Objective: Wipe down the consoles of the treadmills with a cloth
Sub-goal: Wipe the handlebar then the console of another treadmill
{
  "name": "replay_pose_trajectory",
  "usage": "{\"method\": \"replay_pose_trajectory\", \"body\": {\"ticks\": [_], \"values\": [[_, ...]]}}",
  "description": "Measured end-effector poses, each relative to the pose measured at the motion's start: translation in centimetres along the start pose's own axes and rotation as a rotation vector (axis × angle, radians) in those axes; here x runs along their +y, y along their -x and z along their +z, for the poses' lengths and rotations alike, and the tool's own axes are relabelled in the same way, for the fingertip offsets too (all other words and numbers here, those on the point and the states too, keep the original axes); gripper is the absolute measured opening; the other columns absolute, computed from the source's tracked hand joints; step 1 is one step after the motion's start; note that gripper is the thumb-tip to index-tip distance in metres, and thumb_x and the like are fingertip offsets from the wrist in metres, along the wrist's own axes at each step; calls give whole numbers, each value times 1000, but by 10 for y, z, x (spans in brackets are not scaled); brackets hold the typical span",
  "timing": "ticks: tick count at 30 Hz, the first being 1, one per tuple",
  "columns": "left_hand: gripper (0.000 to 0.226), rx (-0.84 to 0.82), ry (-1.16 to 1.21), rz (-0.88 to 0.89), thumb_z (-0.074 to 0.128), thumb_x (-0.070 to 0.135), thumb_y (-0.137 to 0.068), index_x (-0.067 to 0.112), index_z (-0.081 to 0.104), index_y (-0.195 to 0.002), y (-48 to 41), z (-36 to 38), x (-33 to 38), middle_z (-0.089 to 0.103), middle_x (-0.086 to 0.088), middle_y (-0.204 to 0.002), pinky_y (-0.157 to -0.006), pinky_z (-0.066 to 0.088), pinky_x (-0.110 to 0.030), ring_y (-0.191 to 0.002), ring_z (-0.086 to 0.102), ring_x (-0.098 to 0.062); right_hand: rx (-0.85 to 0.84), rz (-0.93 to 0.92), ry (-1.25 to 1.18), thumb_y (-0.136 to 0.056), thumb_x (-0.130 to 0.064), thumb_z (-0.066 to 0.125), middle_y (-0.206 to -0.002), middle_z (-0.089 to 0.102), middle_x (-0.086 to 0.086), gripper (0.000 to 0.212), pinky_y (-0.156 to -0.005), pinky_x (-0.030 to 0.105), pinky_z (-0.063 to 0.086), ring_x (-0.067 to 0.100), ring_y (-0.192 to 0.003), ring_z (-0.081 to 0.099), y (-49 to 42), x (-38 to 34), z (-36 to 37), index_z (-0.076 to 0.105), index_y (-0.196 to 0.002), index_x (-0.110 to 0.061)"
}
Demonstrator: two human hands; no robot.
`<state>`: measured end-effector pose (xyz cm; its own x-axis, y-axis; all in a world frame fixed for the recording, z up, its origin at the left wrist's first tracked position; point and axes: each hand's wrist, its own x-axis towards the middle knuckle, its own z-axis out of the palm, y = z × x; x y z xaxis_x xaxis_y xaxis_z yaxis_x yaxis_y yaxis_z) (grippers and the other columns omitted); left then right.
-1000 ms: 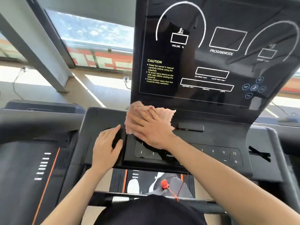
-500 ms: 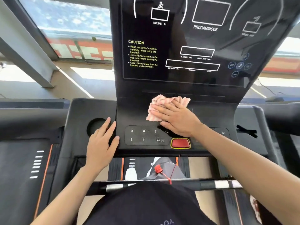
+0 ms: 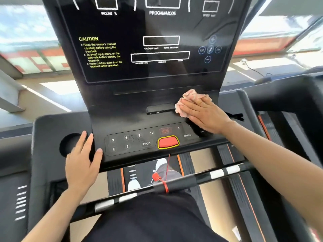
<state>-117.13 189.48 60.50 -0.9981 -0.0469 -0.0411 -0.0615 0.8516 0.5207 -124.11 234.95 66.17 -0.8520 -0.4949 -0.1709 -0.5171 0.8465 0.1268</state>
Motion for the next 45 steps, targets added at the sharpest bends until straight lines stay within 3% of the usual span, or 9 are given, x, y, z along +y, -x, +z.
{"method": "replay_pose_trajectory", "body": {"ticks": [9,15,17,20,24,29,33,38,45], "values": [[78,-1,-85,59,37,51,-89,2,43,-150,2,5,1,34,-14,-163,-99,41,-62,-125,52,-49,-37,114,-123,-112,-36,20,-171,14,-2,54,-129,46,15,15,-159,4,39,26,17,19,-163,-19],[76,20,-106,73,38,51,-90,2,45,-148,5,5,2,37,-15,-162,-95,43,-62,-122,54,-50,4,321,-309,-110,-46,18,-172,8,-8,57,-130,43,9,12,-159,-2,72,25,37,13,-164,-29],[76,23,-108,76,37,51,-90,2,45,-148,5,5,2,37,-15,-162,-95,42,-61,-122,53,-49,72,384,-401,-111,-38,28,-172,10,-5,55,-130,43,9,17,-159,-2,80,16,49,18,-163,-25],[76,25,-114,80,37,50,-91,2,45,-149,6,5,2,36,-15,-162,-95,42,-61,-123,52,-49,215,546,-526,-110,-32,35,-169,22,2,51,-126,52,21,25,-159,8,85,-5,63,34,-158,-17],[75,25,-124,87,37,50,-92,2,44,-149,5,7,1,35,-15,-163,-96,42,-60,-123,53,-49,357,582,-500,-107,-31,37,-161,41,7,47,-123,59,21,41,-155,20,87,-35,71,54,-146,-10],[75,22,-137,87,35,51,-93,4,42,-151,5,6,-1,34,-14,-164,-97,42,-59,-124,52,-47,385,546,-372,-103,-35,47,-153,53,-3,42,-118,55,24,29,-154,28,85,-63,58,60,-140,-21],[75,23,-129,94,37,51,-92,5,43,-151,4,6,-2,35,-12,-164,-95,44,-59,-121,54,-47,350,508,-282,-98,-47,48,-155,50,-4,55,-112,48,37,26,-147,39,87,-56,45,50,-150,-31],[73,24,-137,85,39,50,-93,6,43,-150,5,5,-3,35,-10,-164,-94,45,-58,-121,54,-45,158,609,-258,-100,-54,36,-164,34,3,59,-121,61,18,42,-154,14,69,-64,53,36,-156,-34],[72,27,-154,79,39,49,-93,6,42,-151,4,7,-3,35,-9,-164,-93,46,-56,-121,55,-42,144,587,-277,-105,-48,21,-167,27,1,61,-124,54,11,30,-157,7,31,-118,45,23,-162,-25]]}}
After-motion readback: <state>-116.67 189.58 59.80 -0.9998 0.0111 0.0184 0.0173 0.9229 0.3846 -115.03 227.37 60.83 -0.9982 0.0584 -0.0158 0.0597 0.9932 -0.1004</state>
